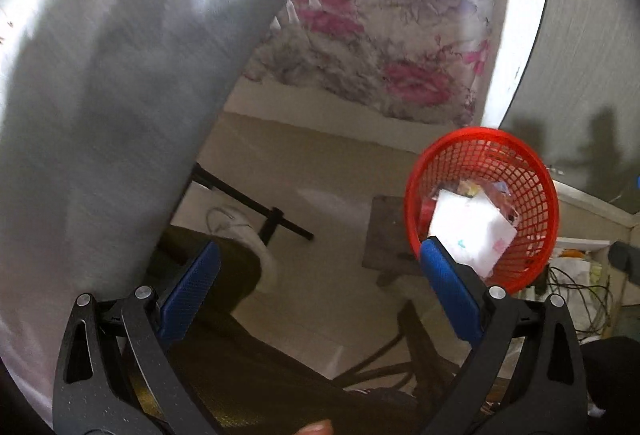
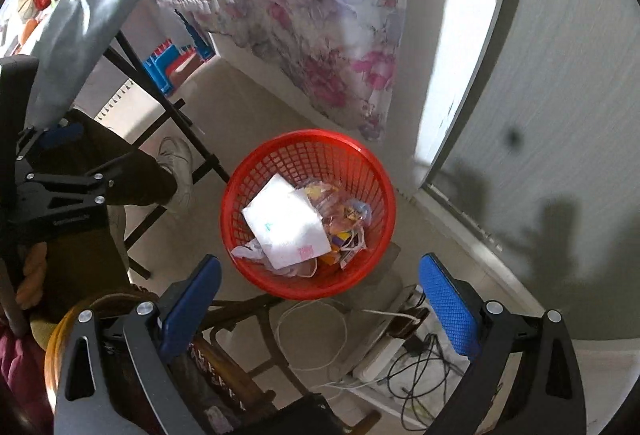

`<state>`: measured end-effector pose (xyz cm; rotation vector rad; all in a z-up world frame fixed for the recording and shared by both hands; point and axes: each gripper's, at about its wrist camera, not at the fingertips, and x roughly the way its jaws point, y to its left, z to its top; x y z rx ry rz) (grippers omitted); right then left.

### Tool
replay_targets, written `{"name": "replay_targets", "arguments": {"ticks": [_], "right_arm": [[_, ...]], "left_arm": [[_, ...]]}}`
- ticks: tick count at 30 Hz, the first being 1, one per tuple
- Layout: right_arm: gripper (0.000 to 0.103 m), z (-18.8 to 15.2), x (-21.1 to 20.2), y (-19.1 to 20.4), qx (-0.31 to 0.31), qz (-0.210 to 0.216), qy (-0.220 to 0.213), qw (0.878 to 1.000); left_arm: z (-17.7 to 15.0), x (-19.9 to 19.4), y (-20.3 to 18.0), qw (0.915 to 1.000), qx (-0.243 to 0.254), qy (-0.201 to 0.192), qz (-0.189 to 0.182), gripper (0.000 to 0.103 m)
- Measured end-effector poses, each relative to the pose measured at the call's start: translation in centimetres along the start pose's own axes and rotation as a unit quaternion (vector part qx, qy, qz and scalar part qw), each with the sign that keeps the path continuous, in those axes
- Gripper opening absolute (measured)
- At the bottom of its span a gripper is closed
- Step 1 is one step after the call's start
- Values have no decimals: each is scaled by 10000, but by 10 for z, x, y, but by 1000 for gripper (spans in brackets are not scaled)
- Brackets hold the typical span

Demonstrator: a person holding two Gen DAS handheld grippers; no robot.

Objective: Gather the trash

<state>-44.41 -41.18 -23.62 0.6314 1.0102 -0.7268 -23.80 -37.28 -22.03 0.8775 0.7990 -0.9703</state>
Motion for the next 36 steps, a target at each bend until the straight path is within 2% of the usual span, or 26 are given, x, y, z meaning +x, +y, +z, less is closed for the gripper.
{"name": "replay_targets", "arguments": {"ticks": [10,18,31,36], "right_arm": [[97,-4,4,10,-143,-20,-17,9999],[97,-1,4,-4,102,55,24,9999],[97,4,-8,1,-80,23,-161,9998],[97,11,-20,-3,-138,-77,-283,9995]], "left_arm": [[-1,-7,-24,9980,511,-98,-367,96],[-4,13,-27,9960,549,395,-590,96],[-2,-19,-30,9964,734,-262,-329,96],[7,-37,-36,9942,809,-498,-495,96]]}}
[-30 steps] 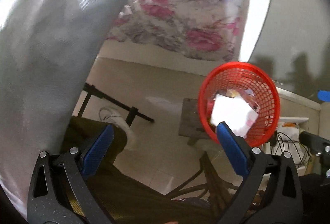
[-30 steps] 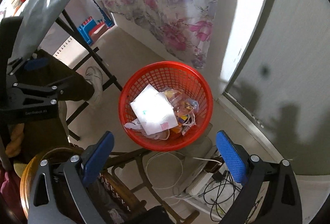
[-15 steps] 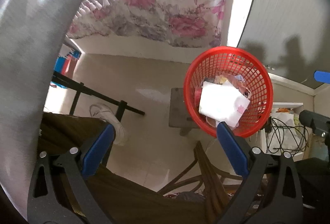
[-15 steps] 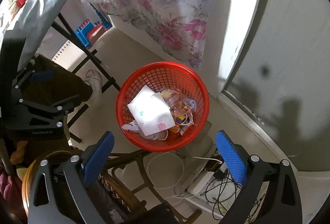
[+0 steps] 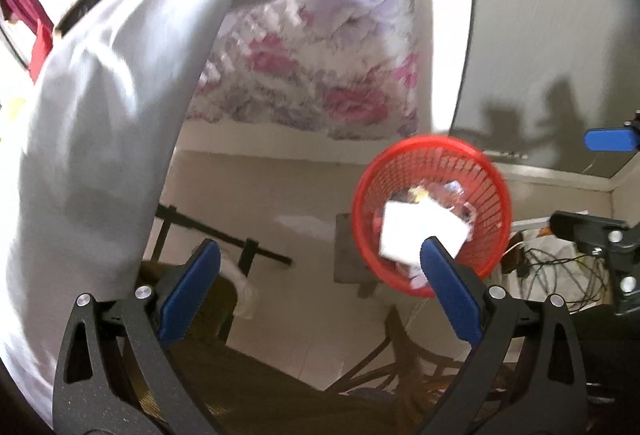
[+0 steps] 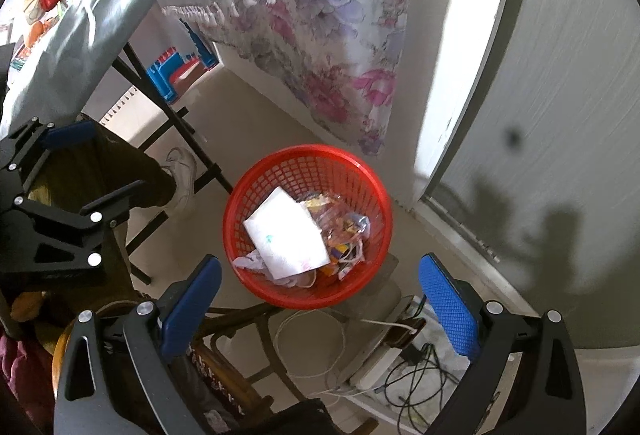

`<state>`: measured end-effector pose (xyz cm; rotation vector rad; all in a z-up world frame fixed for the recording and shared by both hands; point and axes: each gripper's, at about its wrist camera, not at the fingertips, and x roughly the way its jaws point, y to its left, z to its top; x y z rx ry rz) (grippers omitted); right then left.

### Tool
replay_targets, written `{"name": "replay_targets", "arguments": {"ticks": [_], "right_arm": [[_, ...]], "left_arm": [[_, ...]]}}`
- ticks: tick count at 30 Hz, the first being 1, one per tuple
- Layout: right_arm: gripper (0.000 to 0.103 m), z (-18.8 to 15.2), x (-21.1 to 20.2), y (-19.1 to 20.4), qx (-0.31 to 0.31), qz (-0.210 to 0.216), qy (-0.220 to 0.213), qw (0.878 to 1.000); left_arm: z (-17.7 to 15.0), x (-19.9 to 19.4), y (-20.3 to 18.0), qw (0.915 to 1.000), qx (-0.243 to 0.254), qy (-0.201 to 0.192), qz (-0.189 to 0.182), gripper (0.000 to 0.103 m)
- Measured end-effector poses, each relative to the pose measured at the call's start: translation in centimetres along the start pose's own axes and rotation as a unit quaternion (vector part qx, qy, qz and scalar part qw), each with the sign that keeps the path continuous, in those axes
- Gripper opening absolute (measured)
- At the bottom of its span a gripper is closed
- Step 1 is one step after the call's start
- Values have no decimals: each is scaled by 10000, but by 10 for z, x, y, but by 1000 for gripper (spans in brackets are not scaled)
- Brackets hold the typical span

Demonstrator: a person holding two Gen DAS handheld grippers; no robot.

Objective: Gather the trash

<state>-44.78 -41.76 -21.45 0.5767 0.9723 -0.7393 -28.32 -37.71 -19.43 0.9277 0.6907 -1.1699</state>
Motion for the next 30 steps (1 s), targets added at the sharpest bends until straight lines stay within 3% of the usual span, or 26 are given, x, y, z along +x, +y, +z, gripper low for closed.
{"name": "replay_targets", "arguments": {"ticks": [9,14,30], "right_arm": [[97,9,-19,-36,291,-269,-208,9990],[97,11,-20,-50,517,-203,-267,9981],[97,7,-10,-39,467,-52,-130,9988]], "left_arm": [[27,-14,-25,9979,12,-127,-640,96],[25,-17,-34,9978,26,-159,-646,96],[23,-13,-31,9978,-46,-85,-655,96]]}}
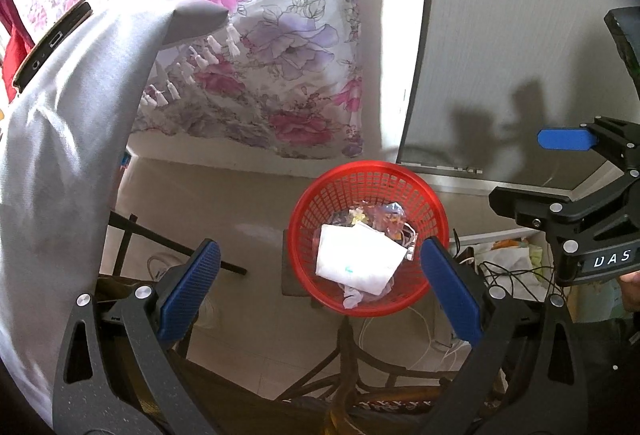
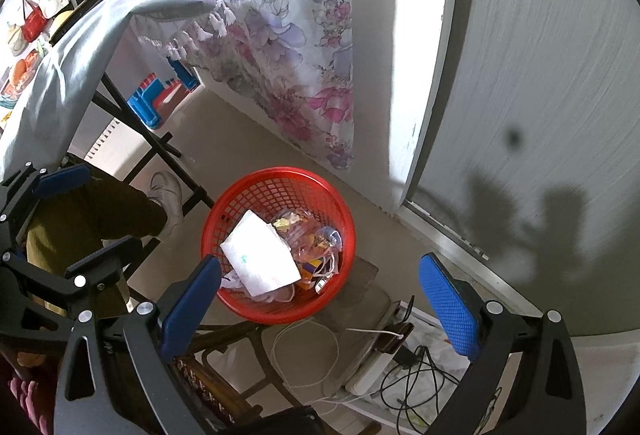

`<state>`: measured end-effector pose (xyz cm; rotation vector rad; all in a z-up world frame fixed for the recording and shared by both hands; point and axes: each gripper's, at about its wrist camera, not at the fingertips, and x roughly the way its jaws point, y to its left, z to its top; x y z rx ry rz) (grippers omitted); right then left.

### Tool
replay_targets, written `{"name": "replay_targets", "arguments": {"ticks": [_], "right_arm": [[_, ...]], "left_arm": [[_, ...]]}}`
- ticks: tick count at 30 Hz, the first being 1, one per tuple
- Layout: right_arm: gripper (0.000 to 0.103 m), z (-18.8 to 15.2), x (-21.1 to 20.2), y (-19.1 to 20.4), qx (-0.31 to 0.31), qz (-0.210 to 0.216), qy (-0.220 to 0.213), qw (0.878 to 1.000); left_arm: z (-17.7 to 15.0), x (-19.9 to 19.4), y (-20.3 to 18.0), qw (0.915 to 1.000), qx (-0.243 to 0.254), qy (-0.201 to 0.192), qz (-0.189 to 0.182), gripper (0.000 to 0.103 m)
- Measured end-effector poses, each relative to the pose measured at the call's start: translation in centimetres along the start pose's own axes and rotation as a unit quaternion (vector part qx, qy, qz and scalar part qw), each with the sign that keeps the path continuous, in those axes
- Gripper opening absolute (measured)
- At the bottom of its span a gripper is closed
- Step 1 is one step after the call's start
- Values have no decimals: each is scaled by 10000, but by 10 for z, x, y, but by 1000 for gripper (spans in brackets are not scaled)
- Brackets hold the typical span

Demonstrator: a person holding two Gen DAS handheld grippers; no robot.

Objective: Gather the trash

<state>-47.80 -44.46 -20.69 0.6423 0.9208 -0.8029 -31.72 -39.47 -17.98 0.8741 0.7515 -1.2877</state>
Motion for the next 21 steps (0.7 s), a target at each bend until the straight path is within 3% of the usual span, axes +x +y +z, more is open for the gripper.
{"name": "replay_targets", "arguments": {"ticks": [21], "right_arm": [[97,-2,6,3,0,38,112,9999]], "left_arm": [[-1,0,4,9999,-113,16,85,96]]}}
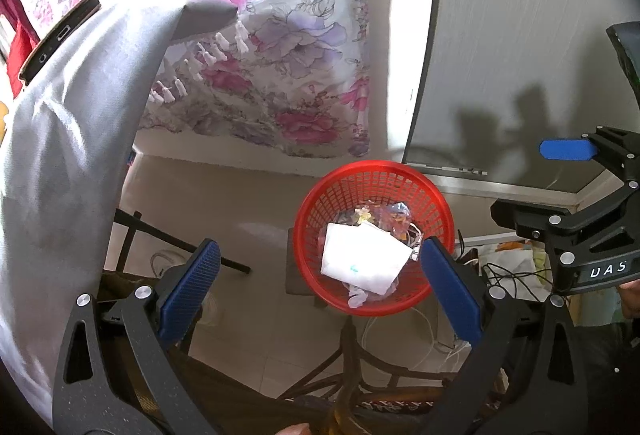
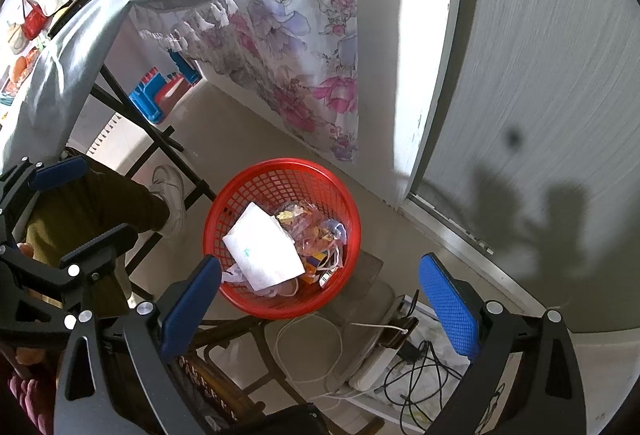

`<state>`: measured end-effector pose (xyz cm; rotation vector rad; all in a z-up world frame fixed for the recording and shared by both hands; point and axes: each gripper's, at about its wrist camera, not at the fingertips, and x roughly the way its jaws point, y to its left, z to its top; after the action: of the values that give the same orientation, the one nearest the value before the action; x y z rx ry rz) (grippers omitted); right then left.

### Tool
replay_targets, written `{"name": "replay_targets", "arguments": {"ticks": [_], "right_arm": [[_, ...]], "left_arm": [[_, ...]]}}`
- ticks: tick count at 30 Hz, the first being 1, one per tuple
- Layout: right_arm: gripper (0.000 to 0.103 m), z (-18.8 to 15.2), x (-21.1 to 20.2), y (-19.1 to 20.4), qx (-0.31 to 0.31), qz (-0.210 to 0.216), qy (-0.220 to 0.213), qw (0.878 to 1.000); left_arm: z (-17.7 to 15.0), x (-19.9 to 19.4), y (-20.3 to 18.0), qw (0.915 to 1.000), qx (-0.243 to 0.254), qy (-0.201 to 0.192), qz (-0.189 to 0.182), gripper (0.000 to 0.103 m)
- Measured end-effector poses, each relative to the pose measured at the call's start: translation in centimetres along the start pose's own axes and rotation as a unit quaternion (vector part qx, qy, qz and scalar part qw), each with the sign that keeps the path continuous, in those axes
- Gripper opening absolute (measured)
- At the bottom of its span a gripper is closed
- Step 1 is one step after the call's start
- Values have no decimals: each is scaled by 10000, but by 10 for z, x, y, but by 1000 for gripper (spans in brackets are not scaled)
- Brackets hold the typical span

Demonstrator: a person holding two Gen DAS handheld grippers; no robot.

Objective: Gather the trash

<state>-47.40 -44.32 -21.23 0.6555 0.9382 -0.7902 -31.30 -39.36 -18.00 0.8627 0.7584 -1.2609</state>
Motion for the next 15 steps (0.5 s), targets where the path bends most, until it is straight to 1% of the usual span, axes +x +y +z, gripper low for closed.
{"name": "replay_targets", "arguments": {"ticks": [15], "right_arm": [[97,-3,5,2,-39,35,64,10000]], "left_arm": [[0,2,0,10000,7,2,1,96]]}}
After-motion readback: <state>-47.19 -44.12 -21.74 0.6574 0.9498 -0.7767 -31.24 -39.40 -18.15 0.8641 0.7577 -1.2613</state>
